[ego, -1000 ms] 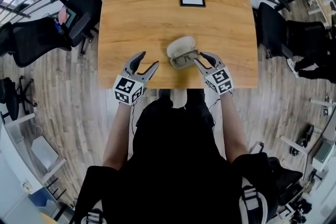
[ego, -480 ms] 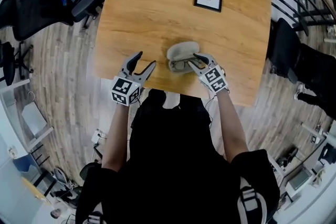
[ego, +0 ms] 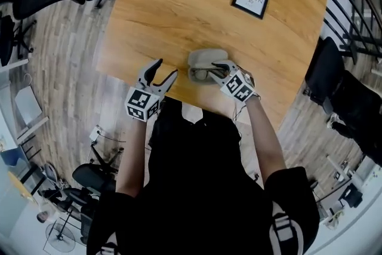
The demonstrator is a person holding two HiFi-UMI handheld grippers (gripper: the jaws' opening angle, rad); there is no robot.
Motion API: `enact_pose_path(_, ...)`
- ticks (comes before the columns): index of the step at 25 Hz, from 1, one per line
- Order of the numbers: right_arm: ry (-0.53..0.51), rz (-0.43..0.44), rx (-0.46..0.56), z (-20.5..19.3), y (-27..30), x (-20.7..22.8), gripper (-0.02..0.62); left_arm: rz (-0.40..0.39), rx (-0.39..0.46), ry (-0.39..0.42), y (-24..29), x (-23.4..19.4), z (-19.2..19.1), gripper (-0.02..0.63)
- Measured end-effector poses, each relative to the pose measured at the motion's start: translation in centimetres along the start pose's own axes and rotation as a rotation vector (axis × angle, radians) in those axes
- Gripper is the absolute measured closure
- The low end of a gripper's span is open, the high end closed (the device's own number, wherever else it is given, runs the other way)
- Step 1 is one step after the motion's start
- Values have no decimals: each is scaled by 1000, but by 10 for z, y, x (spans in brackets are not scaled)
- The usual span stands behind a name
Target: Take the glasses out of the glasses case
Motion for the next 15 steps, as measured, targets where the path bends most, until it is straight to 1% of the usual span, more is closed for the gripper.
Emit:
enact_pose_path(3, -35, 85, -34, 1, 6, -1, 483, 23, 6, -24, -1, 3, -8, 344)
enact_pose_path(5, -71, 122, -59, 0, 11, -2, 484, 35, 11, -40, -2, 4, -13, 344)
enact_pose_path(10, -154, 154, -105, 2, 20, -3, 502, 55, 15, -66, -6, 6, -24, 344)
enact_pose_path(13, -202, 160, -128, 2, 26, -2, 549, 63, 14, -72, -8, 7, -27, 344)
enact_pose_path(15, -218, 172, -138, 3, 29, -1, 553, 68, 15, -72, -9, 5, -26, 344)
Point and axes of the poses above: the fingertips, and each gripper's own axes: y forward along the fingers, x to its right, z out of its top, the point moved 10 cm from there along -y, backward along the fingers, and after that the axes turned 4 degrees about -z, right-handed, at the moved point
